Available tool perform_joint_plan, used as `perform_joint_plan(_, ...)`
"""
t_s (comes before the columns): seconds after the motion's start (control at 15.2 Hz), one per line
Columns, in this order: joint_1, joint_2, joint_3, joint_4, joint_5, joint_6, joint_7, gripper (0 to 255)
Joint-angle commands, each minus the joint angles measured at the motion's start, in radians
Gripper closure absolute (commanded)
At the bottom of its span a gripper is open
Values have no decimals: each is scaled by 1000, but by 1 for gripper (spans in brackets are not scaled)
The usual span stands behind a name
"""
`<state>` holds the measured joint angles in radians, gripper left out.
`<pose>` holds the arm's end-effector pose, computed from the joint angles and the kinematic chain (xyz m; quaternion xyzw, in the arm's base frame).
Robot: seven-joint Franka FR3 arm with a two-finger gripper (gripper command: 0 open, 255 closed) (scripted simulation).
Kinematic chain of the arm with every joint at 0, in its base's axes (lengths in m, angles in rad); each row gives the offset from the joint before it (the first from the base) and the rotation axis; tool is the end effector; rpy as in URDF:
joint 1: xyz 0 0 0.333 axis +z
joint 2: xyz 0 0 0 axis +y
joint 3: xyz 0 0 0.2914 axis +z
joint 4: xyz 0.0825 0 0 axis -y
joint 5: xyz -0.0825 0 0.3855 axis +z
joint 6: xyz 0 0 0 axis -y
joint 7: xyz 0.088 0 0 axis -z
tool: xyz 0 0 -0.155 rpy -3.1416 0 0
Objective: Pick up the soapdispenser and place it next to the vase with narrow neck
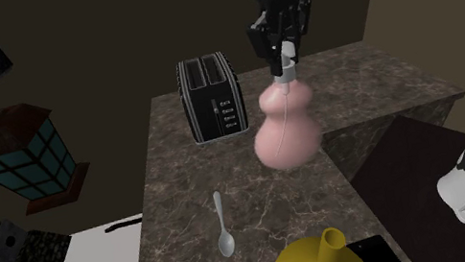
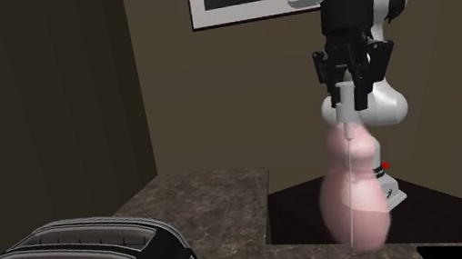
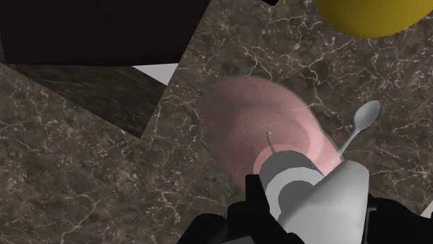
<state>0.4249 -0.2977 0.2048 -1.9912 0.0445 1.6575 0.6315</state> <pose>0.3720 0.2870 0.5091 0.9997 -0.0083 -0.0124 0.0185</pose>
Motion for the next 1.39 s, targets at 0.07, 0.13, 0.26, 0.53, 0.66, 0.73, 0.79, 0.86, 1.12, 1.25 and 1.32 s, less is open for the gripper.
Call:
perform_joint_plan(0.07,1,-2,1,-42,1,42,0,255)
perform_joint_plan(0.13,1,-2,2,-56,1,55,0,255)
perform_joint_plan(0.26,1,-3,2,-83,2,82,0,255)
perform_joint_plan(0.53,2,-1,5,-135,3,136,0,255)
perform_joint_plan(0.66,3,1,6,-160,3,163,1,255)
perform_joint_plan(0.73,3,2,6,-172,3,176,1,255)
perform_joint_plan(0.79,3,4,7,-184,3,190,1,255)
perform_joint_plan(0.86,3,6,8,-196,3,203,1,255)
perform_joint_plan(1.12,4,16,10,-241,3,258,3,255)
perform_joint_plan(1.25,4,22,12,-262,2,286,4,255)
perform_joint_plan(1.32,4,26,13,-272,2,299,4,255)
